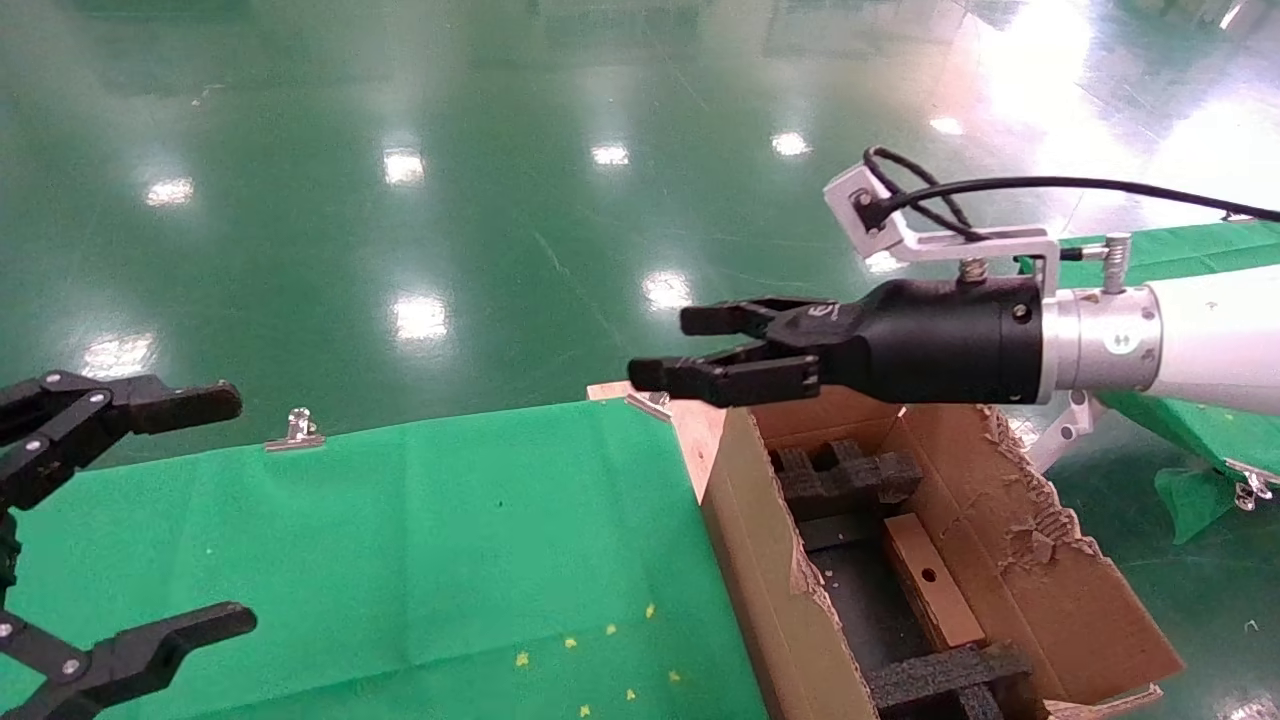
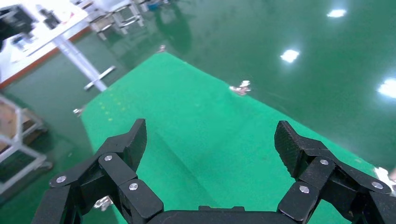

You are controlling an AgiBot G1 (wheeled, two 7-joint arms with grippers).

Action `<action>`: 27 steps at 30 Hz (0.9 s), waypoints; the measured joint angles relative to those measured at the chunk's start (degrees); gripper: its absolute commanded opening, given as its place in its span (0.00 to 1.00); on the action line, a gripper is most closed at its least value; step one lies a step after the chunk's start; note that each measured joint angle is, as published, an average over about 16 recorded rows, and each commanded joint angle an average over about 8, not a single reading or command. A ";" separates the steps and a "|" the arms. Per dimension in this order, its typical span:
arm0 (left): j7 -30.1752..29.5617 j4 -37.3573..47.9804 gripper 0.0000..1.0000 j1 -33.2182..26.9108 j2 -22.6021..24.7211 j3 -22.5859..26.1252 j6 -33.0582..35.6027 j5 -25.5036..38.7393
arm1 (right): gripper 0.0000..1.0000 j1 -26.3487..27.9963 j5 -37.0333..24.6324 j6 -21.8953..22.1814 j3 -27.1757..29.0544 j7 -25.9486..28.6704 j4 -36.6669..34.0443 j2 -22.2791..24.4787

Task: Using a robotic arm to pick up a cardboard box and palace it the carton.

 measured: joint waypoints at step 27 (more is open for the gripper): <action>0.01 0.01 1.00 -0.01 -0.01 0.02 0.00 -0.01 | 1.00 -19.40 -7.03 -10.07 32.70 -5.26 8.67 -3.22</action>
